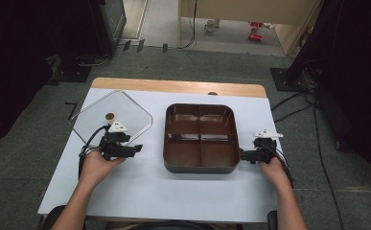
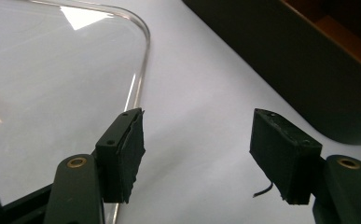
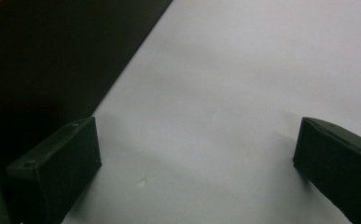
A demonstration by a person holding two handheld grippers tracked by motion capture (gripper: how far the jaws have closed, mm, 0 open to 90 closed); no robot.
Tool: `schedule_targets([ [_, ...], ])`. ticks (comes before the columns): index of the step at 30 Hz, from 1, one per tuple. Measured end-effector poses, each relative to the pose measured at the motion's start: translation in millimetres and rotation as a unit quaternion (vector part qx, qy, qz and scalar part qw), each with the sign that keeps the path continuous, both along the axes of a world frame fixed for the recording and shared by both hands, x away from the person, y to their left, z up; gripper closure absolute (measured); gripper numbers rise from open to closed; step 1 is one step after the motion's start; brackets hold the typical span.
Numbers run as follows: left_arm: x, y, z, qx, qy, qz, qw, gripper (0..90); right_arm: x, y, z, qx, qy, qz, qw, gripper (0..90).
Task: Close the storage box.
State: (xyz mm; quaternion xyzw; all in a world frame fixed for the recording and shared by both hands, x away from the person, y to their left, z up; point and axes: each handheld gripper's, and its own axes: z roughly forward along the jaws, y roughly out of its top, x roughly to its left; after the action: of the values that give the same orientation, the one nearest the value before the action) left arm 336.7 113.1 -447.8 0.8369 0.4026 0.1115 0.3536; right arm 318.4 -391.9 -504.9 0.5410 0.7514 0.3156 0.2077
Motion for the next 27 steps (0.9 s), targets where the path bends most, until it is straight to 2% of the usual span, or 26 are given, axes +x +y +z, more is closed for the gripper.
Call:
schedule_targets([
  [15,14.1,28.6,4.4,-0.005,-0.007,0.034,0.9994,38.3,0.1,0.0,-0.1,0.001,0.000,0.000,1.0000,0.0],
  [22,21.3,40.1,7.8,0.000,-0.021,0.046,0.9987,38.8,0.1,0.0,-0.1,0.001,0.000,0.000,1.0000,0.0],
  [27,28.8,49.8,7.8,-0.004,-0.020,0.058,0.9981,39.2,0.1,-0.1,-0.1,0.001,0.000,0.000,1.0000,0.0],
])
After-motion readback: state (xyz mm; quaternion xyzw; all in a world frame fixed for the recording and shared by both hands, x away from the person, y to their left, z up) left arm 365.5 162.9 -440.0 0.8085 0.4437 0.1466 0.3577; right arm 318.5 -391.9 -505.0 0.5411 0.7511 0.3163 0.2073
